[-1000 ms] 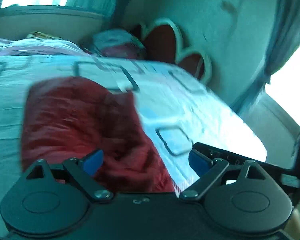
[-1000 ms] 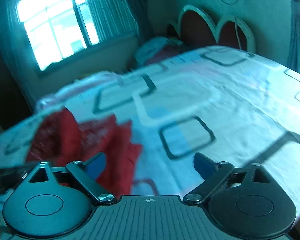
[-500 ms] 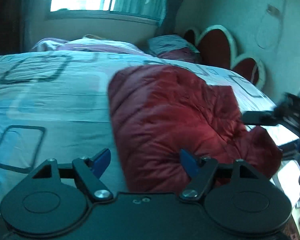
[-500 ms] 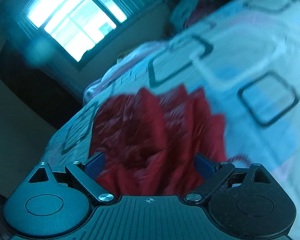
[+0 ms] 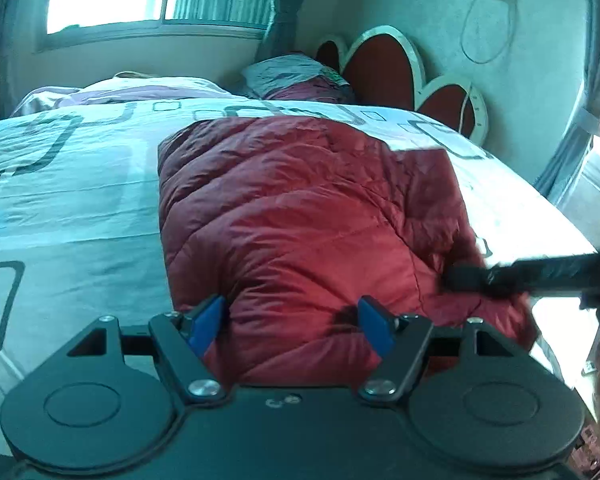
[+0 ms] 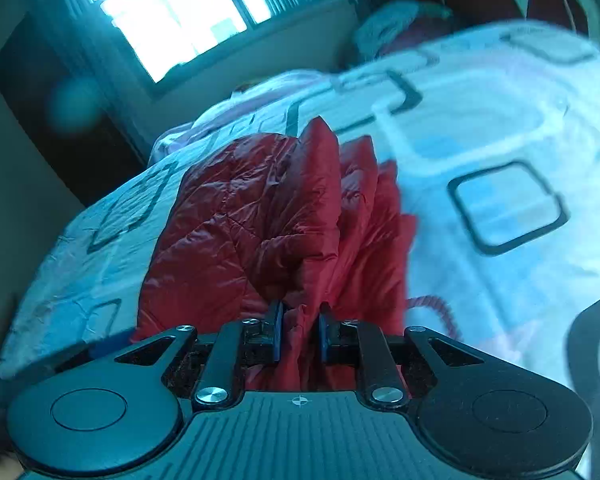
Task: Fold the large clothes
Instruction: 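Grasp the jacket bundle edge with the right tool and tuck it in, then open the right tool and hold both tools above the folded bundle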
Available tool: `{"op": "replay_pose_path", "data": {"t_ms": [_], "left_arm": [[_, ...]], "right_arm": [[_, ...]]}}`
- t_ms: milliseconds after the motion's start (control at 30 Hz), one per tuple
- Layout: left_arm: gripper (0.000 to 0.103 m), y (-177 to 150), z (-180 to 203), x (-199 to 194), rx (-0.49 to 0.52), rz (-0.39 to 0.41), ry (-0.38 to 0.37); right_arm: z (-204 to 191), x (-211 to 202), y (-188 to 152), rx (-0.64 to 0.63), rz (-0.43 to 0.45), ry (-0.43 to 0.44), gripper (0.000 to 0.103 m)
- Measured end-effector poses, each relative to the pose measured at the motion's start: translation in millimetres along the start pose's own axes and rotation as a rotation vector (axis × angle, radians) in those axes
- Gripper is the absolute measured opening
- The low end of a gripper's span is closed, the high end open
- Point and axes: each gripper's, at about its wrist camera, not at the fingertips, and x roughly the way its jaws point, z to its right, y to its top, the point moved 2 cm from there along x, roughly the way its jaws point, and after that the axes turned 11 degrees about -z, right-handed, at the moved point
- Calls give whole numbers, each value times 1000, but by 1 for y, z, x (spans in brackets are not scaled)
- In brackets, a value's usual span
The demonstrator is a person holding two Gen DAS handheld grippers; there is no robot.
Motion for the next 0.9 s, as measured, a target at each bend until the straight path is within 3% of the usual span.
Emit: {"op": "replay_pose_path", "data": {"t_ms": [133, 233, 333, 433, 600, 700, 900], "left_arm": [[73, -5, 16, 12, 100, -5, 59], [73, -2, 10, 3, 42, -17, 36], [73, 2, 3, -10, -6, -2, 17], [73, 7, -1, -22, -19, 26, 21], [73, 25, -16, -38, -94, 98, 42], [72, 41, -28, -26, -124, 103, 84], [69, 67, -36, 14, -142, 71, 95]], "right_arm": [[9, 31, -9, -50, -22, -104, 17], [3, 24, -3, -50, 0, -136, 21], [-7, 3, 5, -83, 84, -194, 34], [-19, -15, 17, -77, 158, -181, 52], [-45, -15, 40, -104, 233, -139, 52], [-52, 6, 52, -125, 221, -146, 52], [-49, 44, 82, -85, 210, -187, 52]]}}
